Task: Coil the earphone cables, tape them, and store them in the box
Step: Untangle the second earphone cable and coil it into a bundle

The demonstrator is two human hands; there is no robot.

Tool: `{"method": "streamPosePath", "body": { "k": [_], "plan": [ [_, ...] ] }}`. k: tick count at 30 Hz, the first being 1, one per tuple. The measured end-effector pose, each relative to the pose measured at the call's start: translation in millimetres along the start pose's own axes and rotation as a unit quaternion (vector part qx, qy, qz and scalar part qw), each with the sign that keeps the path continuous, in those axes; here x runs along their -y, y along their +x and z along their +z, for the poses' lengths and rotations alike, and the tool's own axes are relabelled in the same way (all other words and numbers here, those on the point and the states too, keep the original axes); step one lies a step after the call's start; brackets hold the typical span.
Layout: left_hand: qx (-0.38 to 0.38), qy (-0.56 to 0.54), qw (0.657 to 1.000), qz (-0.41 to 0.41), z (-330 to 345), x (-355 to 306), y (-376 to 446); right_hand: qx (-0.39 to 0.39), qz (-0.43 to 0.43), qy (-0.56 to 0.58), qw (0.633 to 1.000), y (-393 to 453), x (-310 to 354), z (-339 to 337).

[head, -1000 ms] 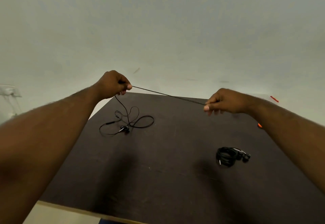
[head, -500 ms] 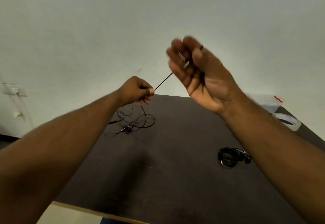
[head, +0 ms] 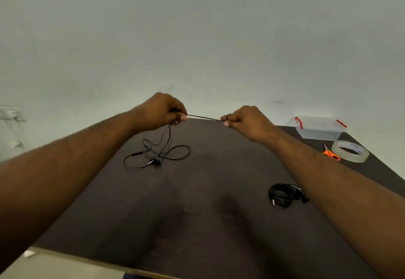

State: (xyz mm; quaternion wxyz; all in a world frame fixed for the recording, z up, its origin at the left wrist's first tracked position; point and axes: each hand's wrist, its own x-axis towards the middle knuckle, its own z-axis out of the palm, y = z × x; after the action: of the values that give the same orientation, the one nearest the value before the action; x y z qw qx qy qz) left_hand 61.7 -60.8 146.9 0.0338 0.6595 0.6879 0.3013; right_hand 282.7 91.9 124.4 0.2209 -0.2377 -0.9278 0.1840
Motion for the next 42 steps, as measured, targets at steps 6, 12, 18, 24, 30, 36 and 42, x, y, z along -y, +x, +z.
{"method": "streamPosePath", "body": {
  "k": [6, 12, 18, 24, 30, 36, 42],
  "plan": [
    [-0.069, -0.228, 0.971, 0.006, -10, -25, 18, 0.162, 0.144, 0.336, 0.917, -24, 40, 15],
    [-0.027, -0.343, 0.939, 0.003, 21, -37, 20, 0.184, 0.029, 0.604, 0.775, -40, 95, -10],
    [0.075, -0.395, 0.915, -0.045, 40, -52, 10, -0.139, -0.041, 0.645, 0.751, -14, 82, -14],
    [0.195, -0.238, 0.946, -0.106, 27, -39, -3, -0.054, -0.075, 0.093, 0.991, -16, 27, -4],
    [0.096, -0.193, 0.966, -0.141, 11, -27, 3, 0.045, 0.069, 0.127, 0.988, -19, -1, 6],
    [0.011, -0.204, 0.975, -0.086, 14, -29, 9, 0.212, 0.142, 0.349, 0.902, -33, 20, 11],
    [0.033, -0.259, 0.965, -0.019, 40, -43, 1, 0.273, 0.048, 0.521, 0.807, -43, 64, 7]
  ]
}}
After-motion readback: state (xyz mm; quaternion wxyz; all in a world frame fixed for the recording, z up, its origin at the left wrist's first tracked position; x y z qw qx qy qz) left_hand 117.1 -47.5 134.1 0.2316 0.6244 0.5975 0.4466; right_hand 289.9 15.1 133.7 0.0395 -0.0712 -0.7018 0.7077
